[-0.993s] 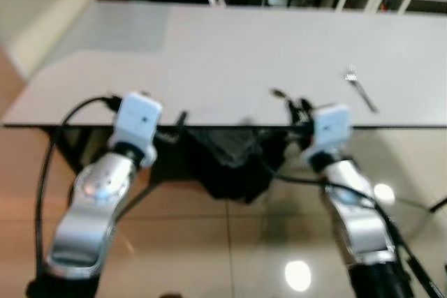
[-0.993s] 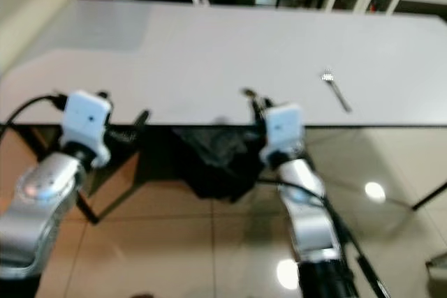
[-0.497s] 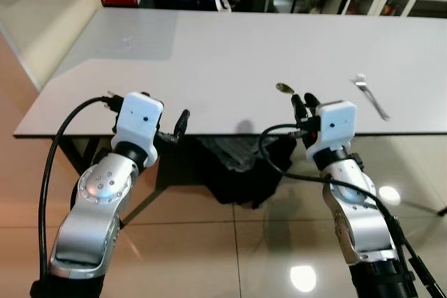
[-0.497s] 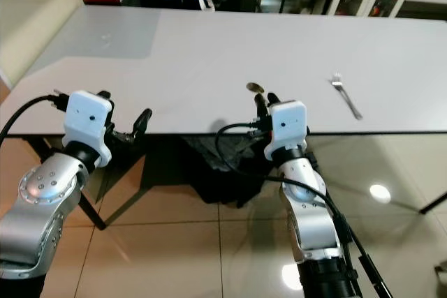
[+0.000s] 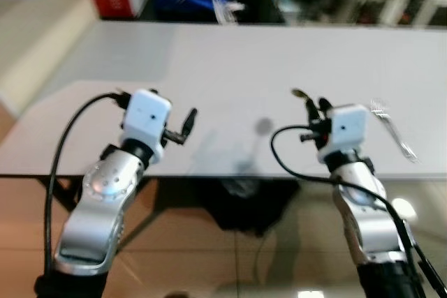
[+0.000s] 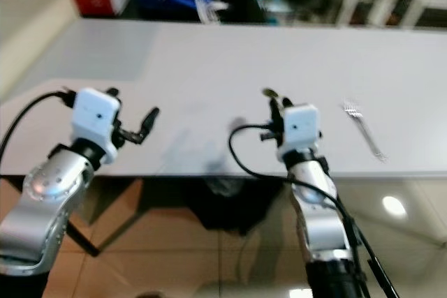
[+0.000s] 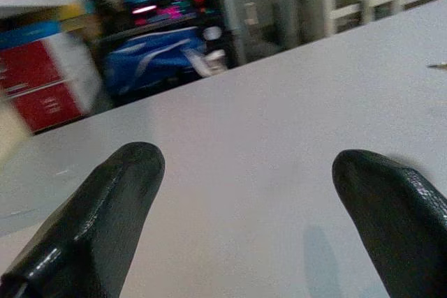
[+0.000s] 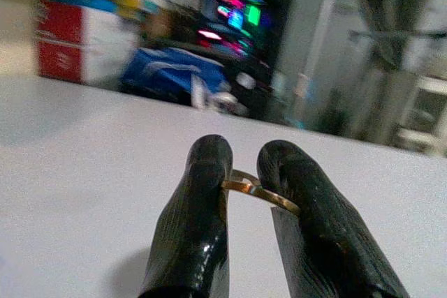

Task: Setting the table

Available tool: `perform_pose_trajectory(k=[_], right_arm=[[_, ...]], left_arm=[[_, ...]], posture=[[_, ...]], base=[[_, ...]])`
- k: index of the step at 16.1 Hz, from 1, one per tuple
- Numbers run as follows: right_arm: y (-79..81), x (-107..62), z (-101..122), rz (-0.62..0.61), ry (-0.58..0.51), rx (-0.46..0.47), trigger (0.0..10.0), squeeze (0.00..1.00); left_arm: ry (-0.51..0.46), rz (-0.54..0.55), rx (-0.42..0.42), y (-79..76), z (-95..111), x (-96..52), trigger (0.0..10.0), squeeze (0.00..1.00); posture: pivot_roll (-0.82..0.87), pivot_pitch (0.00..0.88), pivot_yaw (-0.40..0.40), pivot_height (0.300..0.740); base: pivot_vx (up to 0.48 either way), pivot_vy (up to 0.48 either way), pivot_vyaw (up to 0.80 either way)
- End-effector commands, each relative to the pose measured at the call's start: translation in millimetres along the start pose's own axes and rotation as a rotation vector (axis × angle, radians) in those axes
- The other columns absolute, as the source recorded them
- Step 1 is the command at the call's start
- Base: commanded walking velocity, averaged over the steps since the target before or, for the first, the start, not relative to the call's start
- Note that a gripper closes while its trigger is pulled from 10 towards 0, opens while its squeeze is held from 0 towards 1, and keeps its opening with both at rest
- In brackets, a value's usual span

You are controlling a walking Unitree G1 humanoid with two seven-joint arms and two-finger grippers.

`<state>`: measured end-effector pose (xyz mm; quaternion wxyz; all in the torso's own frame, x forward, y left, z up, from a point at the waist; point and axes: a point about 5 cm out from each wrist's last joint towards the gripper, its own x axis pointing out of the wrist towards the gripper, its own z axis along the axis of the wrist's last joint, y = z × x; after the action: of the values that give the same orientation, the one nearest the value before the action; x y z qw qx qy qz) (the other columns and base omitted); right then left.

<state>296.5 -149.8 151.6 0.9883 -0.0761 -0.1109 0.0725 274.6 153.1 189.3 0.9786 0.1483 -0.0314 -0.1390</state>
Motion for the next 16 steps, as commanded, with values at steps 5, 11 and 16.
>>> perform_pose_trajectory(k=[5, 11, 16], right_arm=[[2.3, 1.0, 3, 0.011, -0.038, -0.005, 10.0, 0.0], [-10.2, -24.3, -9, -0.043, -0.035, -0.098, 10.0, 0.0], [-14.7, -48.6, -31, -0.058, 0.01, -0.135, 10.0, 0.0]], left_arm=[[0.021, -0.158, 0.004, -13.6, -8, -10.1, 10.0, 0.0], [0.04, -0.427, -0.04, -37.9, -18, -36.3, 10.0, 0.0], [0.061, -0.482, -0.054, -46.0, -25, -43.1, 10.0, 0.0]], posture=[[0.1, 0.022, -0.005, 0.74], [0.07, 0.025, -0.02, 0.74], [0.05, 0.004, -0.019, 0.74]], base=[[0.15, 0.0, 0.0], [0.0, 0.0, 0.0], [0.0, 0.0, 0.0]])
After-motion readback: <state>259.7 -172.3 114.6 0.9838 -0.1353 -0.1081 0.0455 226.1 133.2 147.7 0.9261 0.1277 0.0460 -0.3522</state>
